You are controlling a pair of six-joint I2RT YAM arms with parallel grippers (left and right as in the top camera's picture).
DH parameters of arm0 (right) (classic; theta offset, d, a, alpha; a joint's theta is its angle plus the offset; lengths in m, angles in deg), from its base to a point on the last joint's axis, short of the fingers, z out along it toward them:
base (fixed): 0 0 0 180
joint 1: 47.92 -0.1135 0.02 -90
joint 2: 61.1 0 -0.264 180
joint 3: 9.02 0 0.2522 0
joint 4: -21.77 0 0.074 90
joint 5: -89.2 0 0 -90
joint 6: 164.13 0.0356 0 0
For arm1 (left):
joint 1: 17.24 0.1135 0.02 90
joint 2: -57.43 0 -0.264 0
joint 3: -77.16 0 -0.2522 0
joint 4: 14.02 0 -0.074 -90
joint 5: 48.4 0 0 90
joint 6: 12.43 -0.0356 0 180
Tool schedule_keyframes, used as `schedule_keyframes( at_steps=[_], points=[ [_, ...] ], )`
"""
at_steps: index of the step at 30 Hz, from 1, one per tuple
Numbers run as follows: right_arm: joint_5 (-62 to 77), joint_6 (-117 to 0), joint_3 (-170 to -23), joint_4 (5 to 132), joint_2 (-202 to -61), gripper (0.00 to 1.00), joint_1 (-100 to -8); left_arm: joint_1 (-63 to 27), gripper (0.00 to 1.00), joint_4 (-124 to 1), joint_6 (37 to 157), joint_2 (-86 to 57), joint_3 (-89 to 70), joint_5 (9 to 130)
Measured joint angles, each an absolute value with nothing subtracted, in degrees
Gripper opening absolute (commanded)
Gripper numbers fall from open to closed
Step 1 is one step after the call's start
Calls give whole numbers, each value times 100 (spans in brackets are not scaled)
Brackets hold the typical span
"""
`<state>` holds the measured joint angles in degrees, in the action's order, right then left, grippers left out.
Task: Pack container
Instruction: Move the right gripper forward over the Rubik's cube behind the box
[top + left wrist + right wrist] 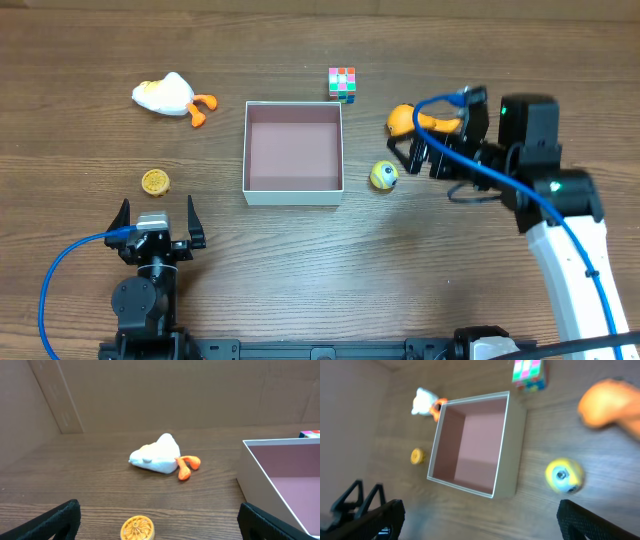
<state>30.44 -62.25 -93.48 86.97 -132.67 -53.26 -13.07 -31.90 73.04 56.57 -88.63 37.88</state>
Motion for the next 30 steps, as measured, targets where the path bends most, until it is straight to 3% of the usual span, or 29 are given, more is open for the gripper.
schedule_keyframes(
  at_steps=[15, 30],
  points=[
    [1534, -6494, -11470, 9582, -15280, 100, -5422, -1307, 100, -3190, 7304, 5657, -8863, 3788],
    [572, -7062, -13142, 10076, -17037, 100, -6721, -1307, 100, -3192, 7304, 5657, -8863, 3788]
  ],
)
